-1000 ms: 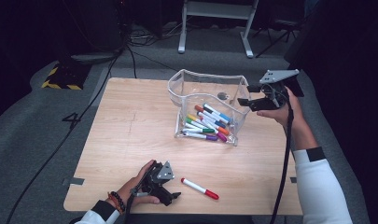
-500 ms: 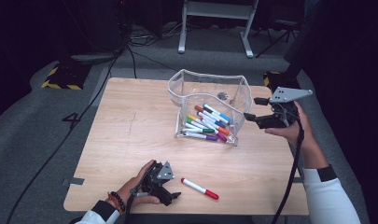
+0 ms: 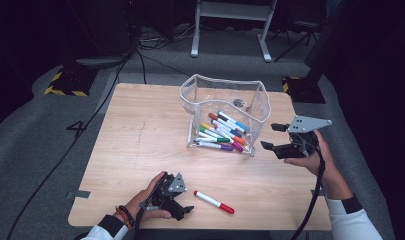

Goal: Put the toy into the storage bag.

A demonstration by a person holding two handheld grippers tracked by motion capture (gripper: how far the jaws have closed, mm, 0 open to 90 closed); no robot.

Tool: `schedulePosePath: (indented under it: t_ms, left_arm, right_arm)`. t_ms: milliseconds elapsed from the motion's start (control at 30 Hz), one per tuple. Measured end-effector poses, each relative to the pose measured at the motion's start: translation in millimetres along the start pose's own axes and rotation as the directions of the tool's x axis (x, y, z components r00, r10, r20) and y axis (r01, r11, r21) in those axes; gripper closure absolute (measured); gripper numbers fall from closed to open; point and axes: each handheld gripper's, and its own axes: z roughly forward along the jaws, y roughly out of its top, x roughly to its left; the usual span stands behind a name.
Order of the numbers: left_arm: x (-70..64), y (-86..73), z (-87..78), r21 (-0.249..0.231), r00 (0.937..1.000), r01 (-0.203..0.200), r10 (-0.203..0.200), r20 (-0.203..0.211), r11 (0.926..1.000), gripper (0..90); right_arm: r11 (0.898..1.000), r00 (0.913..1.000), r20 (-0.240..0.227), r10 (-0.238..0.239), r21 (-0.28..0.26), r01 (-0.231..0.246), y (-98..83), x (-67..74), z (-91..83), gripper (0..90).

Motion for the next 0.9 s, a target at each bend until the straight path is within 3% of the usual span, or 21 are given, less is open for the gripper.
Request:
schedulePosePath:
  t_ms: [400,433,533,700,900]
  left_arm:
    - [-0.1,-0.1,0.0,-0.001,1.0000,0.000,0.000,0.000,1.0000,0.6]
    - [-0.1,-0.1,-0.1,0.000,1.0000,0.000,0.000,-0.001,1.0000,0.5]
    - [-0.1,-0.1,-0.1,0.000,1.0000,0.000,0.000,-0.001,1.0000,0.6]
    - [0.0,-0.1,-0.1,0.000,1.0000,0.000,0.000,-0.001,1.0000,0.6]
    - [-0.1,-0.1,-0.1,0.000,1.0000,0.000,0.000,-0.001,1.0000,0.5]
  right_arm:
    - [0.999,0.9973,-0.073,-0.004,0.044,0.007,-31.9,31.5,21.2,27.3]
    - [0.999,0.9947,-0.103,-0.009,0.047,0.014,-37.5,39.5,26.8,26.9]
    - [0.998,0.9920,-0.126,-0.012,0.060,0.020,-42.0,45.8,32.3,26.8]
    - [0.994,0.9800,-0.197,-0.028,0.094,0.047,-55.4,72.9,54.1,26.8]
    - [0.991,0.9595,-0.280,-0.028,0.120,0.064,-65.1,101.9,73.2,27.4]
